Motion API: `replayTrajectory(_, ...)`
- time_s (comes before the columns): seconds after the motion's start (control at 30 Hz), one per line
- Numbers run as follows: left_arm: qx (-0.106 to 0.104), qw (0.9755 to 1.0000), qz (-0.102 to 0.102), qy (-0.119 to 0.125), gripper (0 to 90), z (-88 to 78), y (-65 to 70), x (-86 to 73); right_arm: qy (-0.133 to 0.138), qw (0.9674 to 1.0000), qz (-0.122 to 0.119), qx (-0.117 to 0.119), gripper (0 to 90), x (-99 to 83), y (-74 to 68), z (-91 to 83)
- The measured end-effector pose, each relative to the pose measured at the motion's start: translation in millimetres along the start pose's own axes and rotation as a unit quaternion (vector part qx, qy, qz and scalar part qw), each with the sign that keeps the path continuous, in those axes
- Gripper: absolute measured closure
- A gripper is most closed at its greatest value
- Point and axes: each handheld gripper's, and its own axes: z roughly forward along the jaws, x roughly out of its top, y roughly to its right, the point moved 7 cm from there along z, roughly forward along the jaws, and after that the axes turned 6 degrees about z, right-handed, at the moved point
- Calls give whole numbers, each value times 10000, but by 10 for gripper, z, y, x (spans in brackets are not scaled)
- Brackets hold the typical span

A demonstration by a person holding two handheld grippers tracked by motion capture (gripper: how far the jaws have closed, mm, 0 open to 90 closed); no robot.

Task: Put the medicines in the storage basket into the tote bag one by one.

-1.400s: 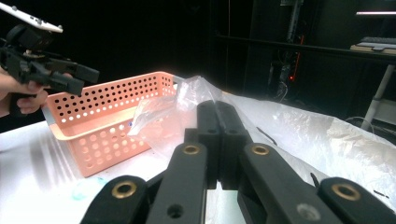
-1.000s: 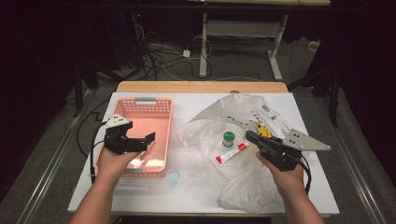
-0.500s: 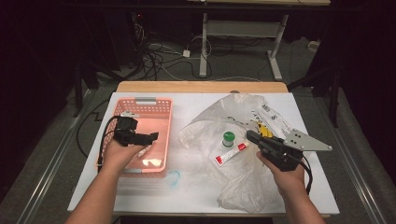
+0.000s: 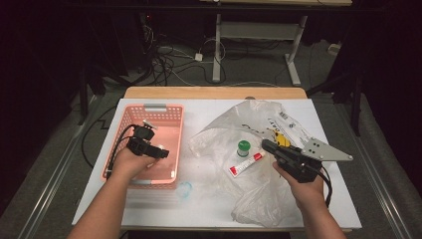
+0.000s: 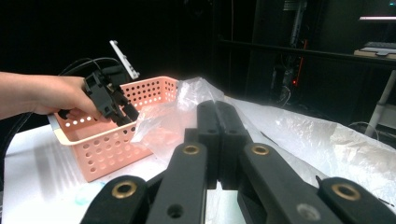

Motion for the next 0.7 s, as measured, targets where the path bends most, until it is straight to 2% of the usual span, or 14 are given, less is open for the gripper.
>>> replayTrajectory(0.07,-4,9998,2,-174,155,25,2,-14,-3,10000,-19,-1,900,2,-3,-2)
replayTrajectory(0.13,-2,9997,8,-233,184,32,7,-17,-4,10000,-26,-7,900,3,-5,-6)
replayTrajectory(0.4,117,9992,148,-350,391,69,34,-31,-33,10000,-30,16,900,-13,-6,-2)
replayTrajectory(0.5,286,9977,294,-548,471,130,48,-57,-3,10000,-43,-1,900,1,-2,-11)
replayTrajectory(0.63,332,9975,370,-502,571,136,66,-43,-6,10000,-29,3,900,0,7,-12)
replayTrajectory(0.7,317,9976,346,-500,574,135,60,-44,-3,10000,-25,10,900,0,3,-4)
